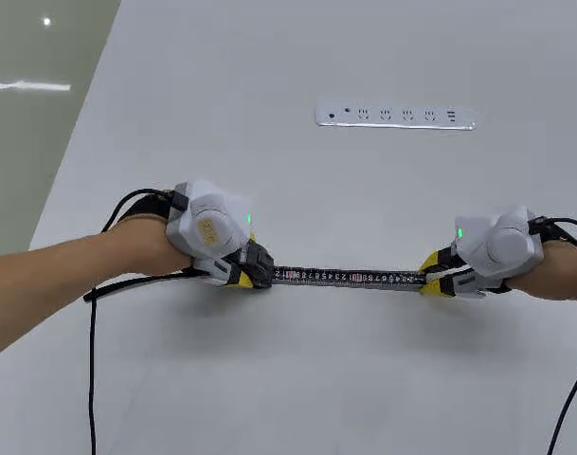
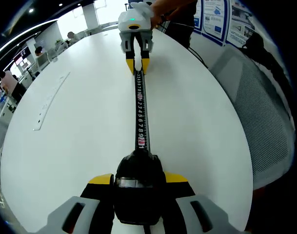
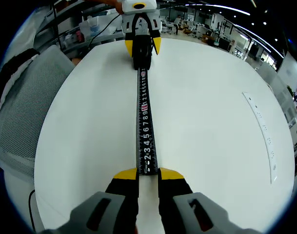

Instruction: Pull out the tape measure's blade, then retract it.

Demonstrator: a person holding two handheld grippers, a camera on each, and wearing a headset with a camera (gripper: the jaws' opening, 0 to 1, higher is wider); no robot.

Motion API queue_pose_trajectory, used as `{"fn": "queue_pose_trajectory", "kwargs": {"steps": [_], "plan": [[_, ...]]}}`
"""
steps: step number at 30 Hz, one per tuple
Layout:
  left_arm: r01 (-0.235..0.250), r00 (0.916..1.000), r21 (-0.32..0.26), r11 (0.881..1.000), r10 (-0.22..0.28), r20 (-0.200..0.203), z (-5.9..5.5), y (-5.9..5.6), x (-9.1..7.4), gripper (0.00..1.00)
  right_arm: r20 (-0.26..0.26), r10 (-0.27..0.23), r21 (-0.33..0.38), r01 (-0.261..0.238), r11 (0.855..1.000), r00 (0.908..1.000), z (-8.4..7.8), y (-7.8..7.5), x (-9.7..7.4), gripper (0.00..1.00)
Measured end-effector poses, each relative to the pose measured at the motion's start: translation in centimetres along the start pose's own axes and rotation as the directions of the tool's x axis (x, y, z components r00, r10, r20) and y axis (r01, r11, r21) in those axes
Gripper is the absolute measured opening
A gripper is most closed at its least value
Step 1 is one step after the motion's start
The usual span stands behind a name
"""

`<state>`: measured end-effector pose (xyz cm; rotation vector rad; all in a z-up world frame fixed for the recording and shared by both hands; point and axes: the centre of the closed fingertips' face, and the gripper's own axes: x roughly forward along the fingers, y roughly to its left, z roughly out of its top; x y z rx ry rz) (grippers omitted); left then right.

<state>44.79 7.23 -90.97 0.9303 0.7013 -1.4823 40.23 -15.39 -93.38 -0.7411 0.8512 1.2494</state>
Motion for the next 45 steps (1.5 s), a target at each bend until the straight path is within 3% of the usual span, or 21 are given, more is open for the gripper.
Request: {"fn": "queue_pose_trajectory", "kwargs": {"steps": [6, 9, 15, 20, 30, 41, 45], "plan": [[-0.001, 1.0, -0.001, 1.0, 0.001, -0.001, -0.02, 0.01, 0.01, 0.34, 0.0, 0.0, -0.002, 0.0, 1.0, 1.0, -0.02, 0.01, -0.02, 0.15], [-0.007, 0.9999, 0.0, 1.0, 0.007, 0.01, -0.01, 0.1, -0.02, 0.34, -0.041, 0.0, -0.016, 0.0, 1.0, 0.9992, -0.06, 0.02, 0.3, 0.15], [-0.005, 0.9999, 0.001, 1.0, 0.005, 0.01, -0.07, 0.09, 0.0, 0.34, -0.059, 0.001, -0.043, -0.004, 0.999, 0.9983, -0.29, -0.35, 0.37, 0.15], [-0.007, 0.9999, -0.007, 1.0, 0.008, 0.01, -0.08, 0.11, 0.02, 0.35, -0.087, 0.009, -0.01, -0.01, 1.0, 0.9962, -0.48, -0.61, 0.52, 0.16], [-0.014, 0.9998, -0.046, 0.999, 0.015, 0.015, -0.06, 0.18, 0.0, 0.36, -0.121, 0.01, -0.015, -0.012, 1.0, 0.9926, -0.51, -0.74, 0.6, 0.17], [-0.046, 0.9981, -0.09, 0.995, 0.05, 0.036, 0.03, 0.57, -0.16, 0.43, -0.126, -0.017, 0.033, 0.022, 0.999, 0.9919, -0.59, -0.77, 0.31, 0.17], [-0.063, 0.9969, -0.106, 0.992, 0.068, 0.041, 0.18, 0.75, -0.28, 0.45, -0.116, -0.04, 0.088, 0.05, 0.995, 0.9925, -0.66, -0.95, 0.17, 0.18]]}}
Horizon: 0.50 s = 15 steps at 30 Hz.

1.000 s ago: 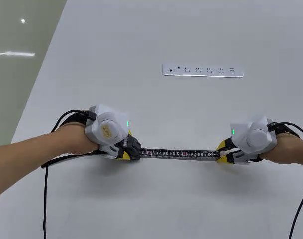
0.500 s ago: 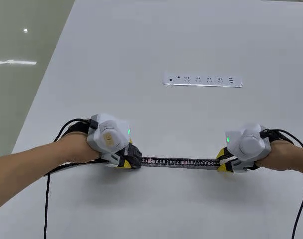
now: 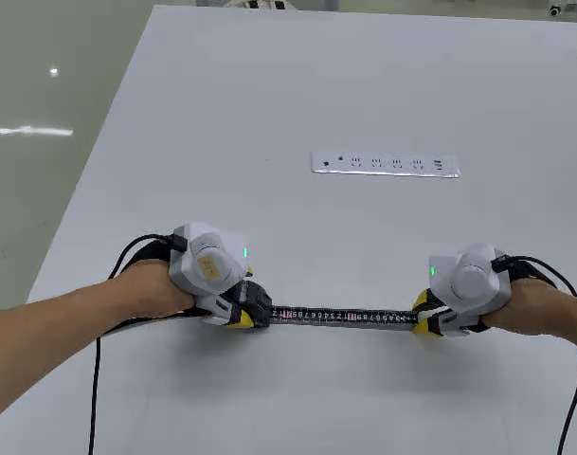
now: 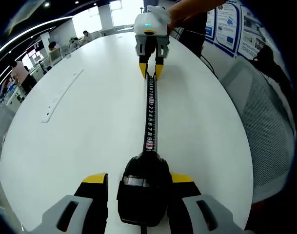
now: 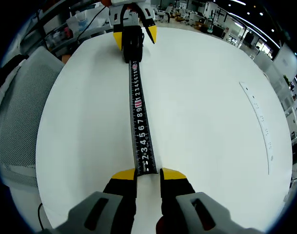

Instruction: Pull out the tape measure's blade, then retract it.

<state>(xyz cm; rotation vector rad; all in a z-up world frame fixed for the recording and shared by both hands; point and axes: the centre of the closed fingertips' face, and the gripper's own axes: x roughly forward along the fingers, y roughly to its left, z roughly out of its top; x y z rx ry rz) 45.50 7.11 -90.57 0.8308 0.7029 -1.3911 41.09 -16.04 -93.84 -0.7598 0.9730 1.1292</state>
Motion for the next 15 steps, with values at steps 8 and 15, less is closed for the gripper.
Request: {"fn": "queue_pose_trajectory", "kwargs": {"steps": [8, 15], "plan": [[-0.036, 0.9991, -0.058, 0.998, 0.037, 0.019, 0.3, 0.3, -0.5, 0.53, 0.025, -0.048, 0.07, 0.046, 0.996, 0.9985, 0.4, -0.6, -0.4, 0.22], [-0.089, 0.9949, -0.129, 0.988, 0.094, 0.035, 0.1, 0.8, -1.6, 0.55, 0.06, -0.101, 0.14, 0.092, 0.986, 0.9931, 1.1, -1.1, -1.3, 0.26]]}}
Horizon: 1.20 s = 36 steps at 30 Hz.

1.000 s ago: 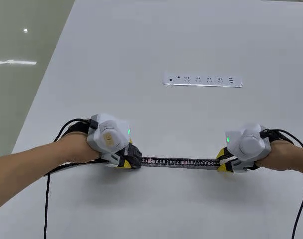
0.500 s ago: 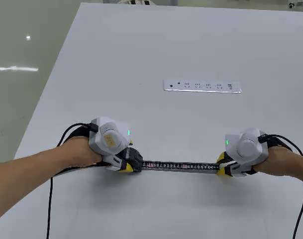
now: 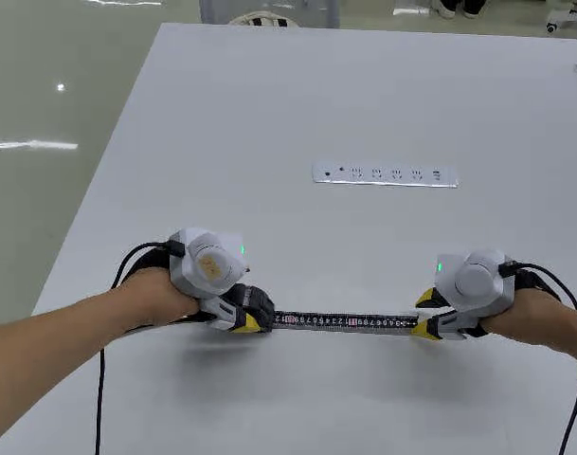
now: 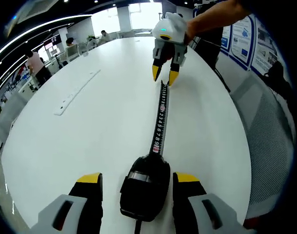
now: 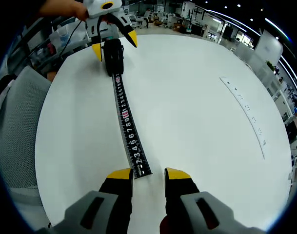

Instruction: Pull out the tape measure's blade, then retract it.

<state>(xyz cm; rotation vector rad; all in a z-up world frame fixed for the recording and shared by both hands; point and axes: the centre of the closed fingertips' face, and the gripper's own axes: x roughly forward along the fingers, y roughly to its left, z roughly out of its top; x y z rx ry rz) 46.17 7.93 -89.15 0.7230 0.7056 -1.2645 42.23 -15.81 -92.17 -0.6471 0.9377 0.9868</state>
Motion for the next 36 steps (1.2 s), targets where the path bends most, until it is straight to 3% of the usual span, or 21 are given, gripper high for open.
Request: {"fn": "queue_pose_trajectory", "kwargs": {"steps": [9, 12, 18, 24, 28, 33, 36], "plan": [[-0.072, 0.9952, -0.128, 0.989, 0.08, 0.057, 0.5, 0.2, -1.4, 0.55, 0.039, -0.051, 0.085, 0.047, 0.995, 0.9979, 0.2, 0.6, -0.4, 0.3], [-0.092, 0.9923, -0.169, 0.981, 0.105, 0.066, 0.4, 0.1, -1.8, 0.56, 0.072, -0.088, 0.152, 0.077, 0.985, 0.9935, 0.4, 0.6, -0.7, 0.31], [-0.12, 0.9864, -0.244, 0.962, 0.144, 0.08, 0.2, -0.2, -2.2, 0.59, 0.091, -0.126, 0.202, 0.105, 0.974, 0.9879, 0.4, 1.1, -0.9, 0.32], [-0.168, 0.9775, -0.318, 0.933, 0.199, 0.069, -0.2, -0.4, -3.2, 0.63, 0.126, -0.181, 0.271, 0.141, 0.952, 0.9755, 0.8, 1.5, -1.6, 0.36], [-0.179, 0.9738, -0.349, 0.92, 0.216, 0.07, -0.3, -0.7, -3.5, 0.67, 0.15, -0.203, 0.306, 0.149, 0.94, 0.9677, 1.4, 1.7, -2.1, 0.37], [-0.201, 0.9645, -0.406, 0.892, 0.253, 0.077, -0.2, -1.1, -4.1, 0.67, 0.175, -0.241, 0.353, 0.168, 0.921, 0.9546, 2.0, 1.9, -2.7, 0.39], [-0.223, 0.9563, -0.455, 0.862, 0.284, 0.069, -0.4, -1.2, -4.4, 0.68, 0.185, -0.262, 0.383, 0.176, 0.907, 0.9471, 2.2, 2.0, -3.1, 0.4]]}}
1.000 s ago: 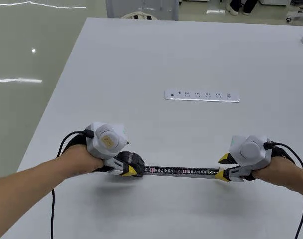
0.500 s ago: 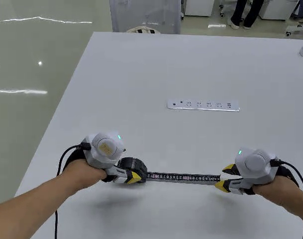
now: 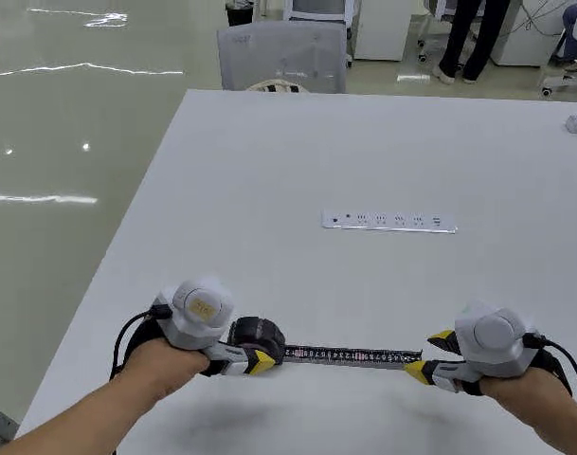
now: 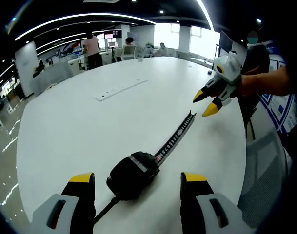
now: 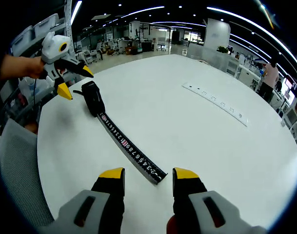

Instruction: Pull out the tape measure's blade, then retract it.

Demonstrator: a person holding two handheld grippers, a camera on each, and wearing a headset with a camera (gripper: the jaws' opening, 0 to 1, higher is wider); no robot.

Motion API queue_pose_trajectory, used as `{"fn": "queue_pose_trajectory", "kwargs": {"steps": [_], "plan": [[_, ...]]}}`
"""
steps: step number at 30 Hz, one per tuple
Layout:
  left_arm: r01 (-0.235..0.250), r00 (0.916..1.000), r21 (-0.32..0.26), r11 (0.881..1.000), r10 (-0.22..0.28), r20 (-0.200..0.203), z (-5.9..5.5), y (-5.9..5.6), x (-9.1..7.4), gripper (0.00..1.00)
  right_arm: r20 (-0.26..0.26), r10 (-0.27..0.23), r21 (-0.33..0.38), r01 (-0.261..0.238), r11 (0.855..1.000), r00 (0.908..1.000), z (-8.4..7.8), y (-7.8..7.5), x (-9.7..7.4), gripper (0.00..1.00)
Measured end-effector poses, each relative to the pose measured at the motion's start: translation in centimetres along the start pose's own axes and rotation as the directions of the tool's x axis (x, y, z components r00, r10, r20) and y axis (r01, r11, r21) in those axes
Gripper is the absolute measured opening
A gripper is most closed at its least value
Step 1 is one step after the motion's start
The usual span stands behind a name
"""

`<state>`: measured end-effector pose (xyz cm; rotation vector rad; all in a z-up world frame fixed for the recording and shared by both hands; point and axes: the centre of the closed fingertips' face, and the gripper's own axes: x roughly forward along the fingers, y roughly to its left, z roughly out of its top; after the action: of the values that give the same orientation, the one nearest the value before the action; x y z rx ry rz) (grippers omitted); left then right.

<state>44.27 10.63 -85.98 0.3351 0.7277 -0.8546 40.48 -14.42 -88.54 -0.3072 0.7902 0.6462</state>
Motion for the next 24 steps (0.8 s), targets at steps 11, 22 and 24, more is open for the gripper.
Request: {"fn": "queue_pose_trajectory", "kwargs": {"steps": [11, 22, 24], "plan": [[-0.092, 0.9954, -0.148, 0.985, 0.095, 0.013, -0.9, -1.3, -1.5, 0.69, 0.047, -0.051, 0.111, 0.046, 0.993, 0.9976, -0.1, 1.1, -1.6, 0.44], [-0.149, 0.9856, -0.245, 0.958, 0.164, 0.042, -1.4, -2.9, -2.7, 0.74, 0.084, -0.105, 0.171, 0.089, 0.981, 0.991, -0.3, 1.9, -4.0, 0.5], [-0.16, 0.9827, -0.263, 0.952, 0.179, 0.049, -1.4, -3.0, -3.1, 0.76, 0.089, -0.112, 0.174, 0.095, 0.98, 0.9897, -0.2, 2.1, -4.4, 0.51]]}}
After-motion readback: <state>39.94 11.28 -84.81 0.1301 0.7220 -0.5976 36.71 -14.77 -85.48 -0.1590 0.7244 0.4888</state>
